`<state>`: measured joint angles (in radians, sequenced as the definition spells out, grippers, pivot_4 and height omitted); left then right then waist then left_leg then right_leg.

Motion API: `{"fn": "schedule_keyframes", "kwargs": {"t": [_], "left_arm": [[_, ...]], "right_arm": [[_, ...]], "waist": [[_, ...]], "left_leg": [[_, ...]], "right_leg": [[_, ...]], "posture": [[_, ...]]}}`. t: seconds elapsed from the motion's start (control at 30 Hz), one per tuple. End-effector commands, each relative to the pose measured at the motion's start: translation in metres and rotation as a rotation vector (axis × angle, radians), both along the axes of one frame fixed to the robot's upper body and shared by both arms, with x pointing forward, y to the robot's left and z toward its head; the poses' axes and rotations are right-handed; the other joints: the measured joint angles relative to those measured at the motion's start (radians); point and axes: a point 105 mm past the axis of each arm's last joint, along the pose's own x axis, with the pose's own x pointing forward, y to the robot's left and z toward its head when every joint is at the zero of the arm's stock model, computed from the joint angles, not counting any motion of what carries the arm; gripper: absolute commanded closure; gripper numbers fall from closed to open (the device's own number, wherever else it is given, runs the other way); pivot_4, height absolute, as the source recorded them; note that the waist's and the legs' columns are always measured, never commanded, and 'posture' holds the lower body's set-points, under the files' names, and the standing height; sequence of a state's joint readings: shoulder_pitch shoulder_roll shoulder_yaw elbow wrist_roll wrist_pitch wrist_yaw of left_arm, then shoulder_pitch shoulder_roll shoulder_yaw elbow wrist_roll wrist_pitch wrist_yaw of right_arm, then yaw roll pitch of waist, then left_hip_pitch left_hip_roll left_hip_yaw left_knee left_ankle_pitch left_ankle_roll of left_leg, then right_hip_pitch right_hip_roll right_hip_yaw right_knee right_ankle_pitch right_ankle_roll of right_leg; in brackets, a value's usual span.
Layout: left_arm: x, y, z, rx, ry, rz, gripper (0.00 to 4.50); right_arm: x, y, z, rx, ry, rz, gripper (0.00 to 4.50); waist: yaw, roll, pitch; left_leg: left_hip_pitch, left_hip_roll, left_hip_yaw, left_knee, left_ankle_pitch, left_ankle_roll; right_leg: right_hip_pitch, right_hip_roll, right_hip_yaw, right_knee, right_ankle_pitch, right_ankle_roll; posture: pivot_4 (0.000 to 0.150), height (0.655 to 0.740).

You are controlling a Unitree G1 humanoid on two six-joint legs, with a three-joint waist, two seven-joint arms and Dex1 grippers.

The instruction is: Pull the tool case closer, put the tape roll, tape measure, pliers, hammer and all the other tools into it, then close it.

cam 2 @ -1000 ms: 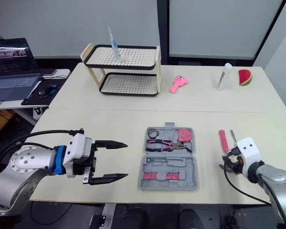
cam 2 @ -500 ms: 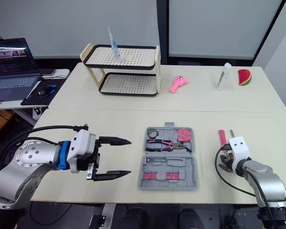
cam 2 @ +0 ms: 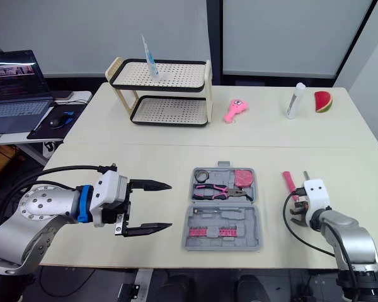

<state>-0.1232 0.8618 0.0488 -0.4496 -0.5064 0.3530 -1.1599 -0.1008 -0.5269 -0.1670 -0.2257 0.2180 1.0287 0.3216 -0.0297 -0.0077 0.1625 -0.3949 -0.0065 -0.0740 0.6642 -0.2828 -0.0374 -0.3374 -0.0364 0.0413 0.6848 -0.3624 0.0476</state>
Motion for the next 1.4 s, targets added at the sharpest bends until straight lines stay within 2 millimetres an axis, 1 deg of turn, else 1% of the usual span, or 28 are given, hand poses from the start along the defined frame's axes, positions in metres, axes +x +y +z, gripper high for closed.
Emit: {"fn": "schedule_keyframes", "kwargs": {"t": [0.03, 0.07, 0.27, 0.3, 0.4, 0.47, 0.57, 0.67, 0.77, 0.9, 1.0, 1.2, 1.4], "left_arm": [[0.005, 0.01, 0.013, -0.011, -0.054, 0.055, 0.0], [0.006, 0.011, 0.014, -0.013, -0.057, 0.063, 0.0], [0.003, 0.022, 0.012, 0.002, -0.016, 0.103, 0.0], [0.002, 0.025, 0.009, 0.011, -0.009, 0.112, 0.0], [0.0, 0.032, 0.003, 0.032, 0.005, 0.126, 0.0], [-0.004, 0.04, -0.005, 0.07, 0.02, 0.13, 0.0], [-0.011, 0.05, -0.018, 0.152, 0.034, 0.109, 0.0], [-0.017, 0.055, -0.027, 0.198, 0.049, 0.082, 0.0], [-0.021, 0.056, -0.031, 0.215, 0.053, 0.069, 0.0], [-0.027, 0.056, -0.037, 0.232, 0.063, 0.056, 0.0], [-0.028, 0.056, -0.038, 0.234, 0.063, 0.055, 0.0], [-0.027, 0.054, -0.037, 0.237, 0.054, 0.055, 0.0], [-0.026, 0.051, -0.036, 0.235, 0.045, 0.053, 0.0]], "right_arm": [[0.01, 0.011, 0.032, 0.021, -0.102, 0.027, 4.28], [0.011, 0.013, 0.035, 0.027, -0.107, 0.033, 4.28], [0.014, 0.034, 0.071, 0.004, -0.168, 0.183, 4.28], [0.012, 0.042, 0.079, -0.012, -0.165, 0.263, 4.28], [0.004, 0.06, 0.091, -0.072, -0.13, 0.468, 4.28], [-0.008, 0.073, 0.096, -0.19, -0.081, 0.696, 4.28], [-0.023, 0.09, 0.096, -0.298, -0.013, 0.964, 4.28], [-0.036, 0.107, 0.091, -0.357, 0.034, 1.176, 4.28], [-0.042, 0.124, 0.081, -0.353, 0.064, 1.292, 4.28], [-0.04, 0.144, 0.064, -0.361, 0.069, 1.369, 4.28], [-0.035, 0.154, 0.056, -0.388, 0.066, 1.409, 4.28], [-0.022, 0.17, 0.051, -0.401, 0.047, 1.433, 4.28], [-0.018, 0.182, 0.046, -0.394, 0.047, 1.45, 4.28]], "waist": [[-0.001, 0.0, 0.0], [-0.001, 0.0, 0.0], [-0.001, 0.0, 0.0], [-0.001, 0.0, 0.0], [-0.002, 0.001, 0.001], [-0.002, 0.002, 0.001], [-0.002, 0.002, 0.001], [-0.002, 0.001, 0.002], [-0.002, 0.001, 0.002], [-0.002, 0.001, 0.002], [-0.001, 0.001, 0.002], [-0.002, 0.001, 0.002], [-0.002, 0.001, 0.002]], "left_leg": [[0.0, 0.0, 0.0, 0.0, 0.0, 0.0], [-0.001, 0.0, 0.0, 0.0, 0.0, 0.0], [-0.003, 0.0, 0.002, 0.0, 0.0, 0.0], [-0.003, 0.0, 0.002, 0.0, 0.0, 0.0], [-0.003, 0.0, 0.002, 0.0, 0.0, 0.0], [-0.004, 0.0, 0.002, 0.0, 0.0, 0.0], [-0.004, 0.001, 0.002, 0.0, 0.0, 0.0], [-0.004, 0.001, 0.002, 0.0, 0.0, 0.0], [-0.004, 0.001, 0.002, 0.0, 0.0, 0.0], [-0.004, 0.001, 0.002, 0.001, 0.0, 0.0], [-0.004, 0.001, 0.002, 0.001, 0.0, 0.0], [-0.005, 0.001, 0.002, 0.001, 0.0, 0.0], [-0.005, 0.001, 0.003, 0.001, 0.0, 0.0]], "right_leg": [[-0.001, 0.0, 0.0, 0.0, 0.0, 0.0], [-0.002, 0.0, 0.0, 0.001, 0.0, 0.0], [-0.007, 0.0, 0.0, 0.005, 0.0, 0.0], [-0.007, 0.0, 0.0, 0.005, 0.0, 0.0], [-0.008, 0.0, 0.0, 0.005, 0.0, 0.0], [-0.008, 0.0, 0.0, 0.005, 0.0, 0.0], [-0.008, -0.001, 0.0, 0.004, 0.0, 0.0], [-0.008, -0.001, 0.0, 0.003, 0.0, 0.0], [-0.008, -0.002, 0.0, 0.003, 0.0, 0.0], [-0.008, -0.002, 0.0, 0.004, 0.0, 0.0], [-0.009, -0.002, 0.0, 0.005, 0.0, 0.0], [-0.011, -0.002, -0.001, 0.006, 0.0, 0.0], [-0.013, -0.002, 0.0, 0.009, 0.0, 0.0]], "posture": [[0.15, 0.729], [0.15, 0.729], [0.15, 0.729], [0.15, 0.729], [0.15, 0.729], [0.15, 0.729], [0.15, 0.729], [0.15, 0.729], [0.15, 0.729], [0.15, 0.729], [0.15, 0.729], [0.15, 0.729], [0.15, 0.729]]}}
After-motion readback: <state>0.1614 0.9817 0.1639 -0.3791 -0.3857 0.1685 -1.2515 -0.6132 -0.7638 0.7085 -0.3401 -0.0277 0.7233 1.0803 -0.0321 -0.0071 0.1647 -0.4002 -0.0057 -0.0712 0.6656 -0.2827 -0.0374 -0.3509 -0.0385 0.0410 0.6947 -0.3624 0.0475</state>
